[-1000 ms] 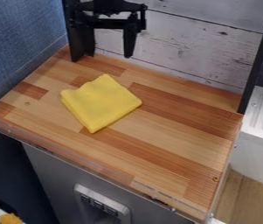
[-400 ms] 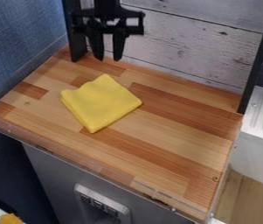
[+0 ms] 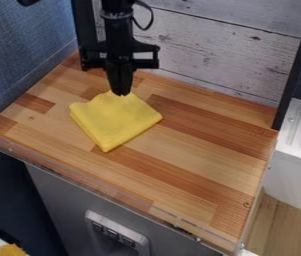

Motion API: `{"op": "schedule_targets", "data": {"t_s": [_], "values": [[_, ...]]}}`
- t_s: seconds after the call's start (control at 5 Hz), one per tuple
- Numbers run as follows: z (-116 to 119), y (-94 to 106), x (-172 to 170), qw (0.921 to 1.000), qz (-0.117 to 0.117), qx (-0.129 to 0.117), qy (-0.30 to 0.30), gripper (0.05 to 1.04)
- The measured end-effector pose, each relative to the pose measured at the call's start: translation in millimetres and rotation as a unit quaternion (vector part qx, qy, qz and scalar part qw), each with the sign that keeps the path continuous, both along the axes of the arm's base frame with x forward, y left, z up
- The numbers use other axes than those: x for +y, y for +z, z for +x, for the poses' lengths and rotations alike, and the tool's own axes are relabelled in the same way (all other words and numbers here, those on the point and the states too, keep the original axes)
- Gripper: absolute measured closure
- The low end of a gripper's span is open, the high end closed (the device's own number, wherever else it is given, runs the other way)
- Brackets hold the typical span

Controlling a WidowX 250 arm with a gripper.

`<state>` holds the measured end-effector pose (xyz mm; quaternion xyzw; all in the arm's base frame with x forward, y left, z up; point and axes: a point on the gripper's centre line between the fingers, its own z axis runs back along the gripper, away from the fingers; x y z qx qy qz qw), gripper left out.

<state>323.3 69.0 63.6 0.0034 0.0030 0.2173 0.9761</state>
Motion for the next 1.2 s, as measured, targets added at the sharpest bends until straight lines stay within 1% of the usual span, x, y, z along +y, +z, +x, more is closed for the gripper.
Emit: {"op": "schedule_targets", "data": {"t_s": [0.4,0.6,0.8,1.0,1.2], "values": [[-2.0,-29.1,8.0,1.0,-0.003,0.001,-0.002,1.017],[0.1,-34.2,11.5,1.0,-0.006,-0.005,-0.005,1.017],[-1.4,-41.1,15.6,1.0,-0.008,-0.005,-0.002,1.018],[-2.1,-45.5,15.8,0.9999,-0.005,-0.01,-0.001,1.02],[-4.7,-48.9,14.4,1.0,-0.002,-0.008,0.002,1.02]]}}
